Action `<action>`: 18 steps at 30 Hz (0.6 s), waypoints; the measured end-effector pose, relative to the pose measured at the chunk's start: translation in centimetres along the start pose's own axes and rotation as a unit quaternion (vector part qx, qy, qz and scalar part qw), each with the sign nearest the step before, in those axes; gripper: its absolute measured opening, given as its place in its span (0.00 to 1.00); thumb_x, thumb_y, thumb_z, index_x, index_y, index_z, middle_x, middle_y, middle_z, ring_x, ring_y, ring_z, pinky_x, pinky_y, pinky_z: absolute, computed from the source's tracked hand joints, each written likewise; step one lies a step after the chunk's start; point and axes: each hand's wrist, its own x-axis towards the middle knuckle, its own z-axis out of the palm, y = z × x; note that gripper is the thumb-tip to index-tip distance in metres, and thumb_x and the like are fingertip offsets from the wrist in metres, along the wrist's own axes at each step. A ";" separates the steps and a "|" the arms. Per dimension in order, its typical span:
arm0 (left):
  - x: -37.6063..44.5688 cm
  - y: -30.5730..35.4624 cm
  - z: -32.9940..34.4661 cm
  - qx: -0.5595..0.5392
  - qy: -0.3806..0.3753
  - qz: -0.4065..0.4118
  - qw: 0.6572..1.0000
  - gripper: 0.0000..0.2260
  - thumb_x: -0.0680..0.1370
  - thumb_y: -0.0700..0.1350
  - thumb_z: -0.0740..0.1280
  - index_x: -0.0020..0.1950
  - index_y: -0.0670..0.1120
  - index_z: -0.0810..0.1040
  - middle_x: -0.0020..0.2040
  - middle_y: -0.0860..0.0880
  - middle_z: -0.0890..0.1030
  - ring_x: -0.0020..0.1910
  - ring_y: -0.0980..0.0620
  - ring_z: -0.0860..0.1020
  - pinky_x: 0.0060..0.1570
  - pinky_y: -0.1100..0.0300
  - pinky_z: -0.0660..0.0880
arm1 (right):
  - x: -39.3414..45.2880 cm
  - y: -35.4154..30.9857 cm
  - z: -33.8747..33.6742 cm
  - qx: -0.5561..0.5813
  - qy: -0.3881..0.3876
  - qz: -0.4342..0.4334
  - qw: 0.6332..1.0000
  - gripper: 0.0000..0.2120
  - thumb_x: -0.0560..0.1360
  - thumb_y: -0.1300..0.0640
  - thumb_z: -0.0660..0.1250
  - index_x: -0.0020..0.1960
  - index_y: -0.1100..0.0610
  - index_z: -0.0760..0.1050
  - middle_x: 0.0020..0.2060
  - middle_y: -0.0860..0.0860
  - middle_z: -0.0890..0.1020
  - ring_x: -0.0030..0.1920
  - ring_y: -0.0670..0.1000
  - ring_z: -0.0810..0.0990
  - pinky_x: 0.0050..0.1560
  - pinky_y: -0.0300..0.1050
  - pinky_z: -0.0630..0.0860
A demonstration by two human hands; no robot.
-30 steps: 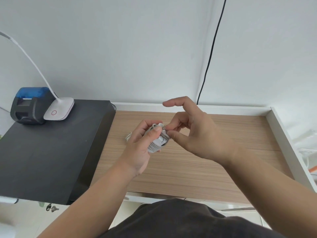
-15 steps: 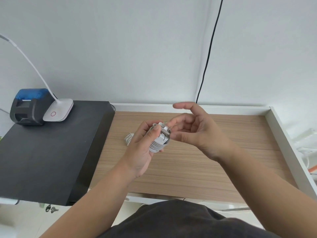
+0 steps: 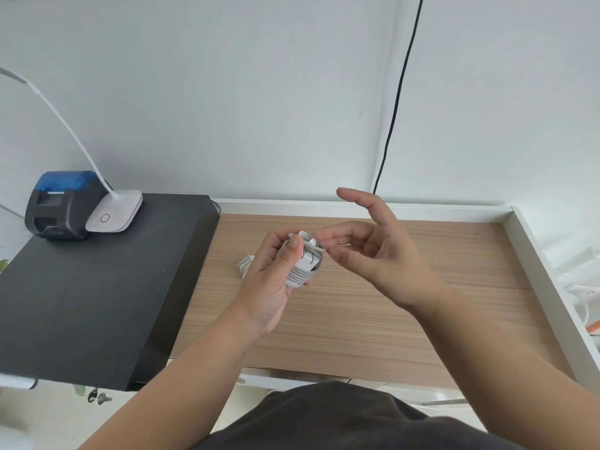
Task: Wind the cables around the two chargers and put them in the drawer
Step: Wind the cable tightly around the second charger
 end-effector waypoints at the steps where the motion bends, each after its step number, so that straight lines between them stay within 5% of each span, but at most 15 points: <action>1: 0.0 0.0 0.0 0.004 -0.001 0.005 1.000 0.28 0.62 0.65 0.76 0.52 0.48 0.75 0.44 0.51 0.83 0.40 0.55 0.79 0.34 0.64 0.73 | 0.0 0.1 0.0 0.021 0.015 0.009 1.000 0.31 0.74 0.74 0.66 0.69 0.50 0.64 0.52 0.57 0.84 0.50 0.54 0.83 0.54 0.44 0.77; 6: -0.3 -1.0 -0.6 0.062 0.007 0.016 0.998 0.31 0.62 0.63 0.77 0.58 0.51 0.73 0.49 0.55 0.81 0.47 0.57 0.78 0.43 0.64 0.75 | -0.1 1.9 -0.6 0.090 0.089 0.064 0.990 0.25 0.73 0.70 0.64 0.65 0.51 0.68 0.54 0.57 0.83 0.55 0.57 0.82 0.59 0.49 0.76; 12: -0.6 -3.6 -2.9 0.214 0.015 -0.004 0.977 0.31 0.68 0.38 0.76 0.66 0.54 0.69 0.62 0.52 0.76 0.57 0.59 0.78 0.53 0.63 0.75 | -0.3 6.8 -0.8 0.168 0.082 0.228 0.956 0.19 0.76 0.67 0.60 0.64 0.53 0.72 0.56 0.57 0.81 0.52 0.55 0.79 0.58 0.52 0.72; 18: -1.0 -7.3 -6.7 0.422 0.013 -0.012 0.906 0.34 0.66 0.44 0.78 0.66 0.62 0.67 0.61 0.60 0.70 0.59 0.60 0.74 0.59 0.56 0.75 | -0.5 11.5 0.3 0.079 0.057 0.329 0.939 0.14 0.80 0.62 0.57 0.63 0.58 0.75 0.57 0.56 0.81 0.54 0.53 0.79 0.61 0.50 0.73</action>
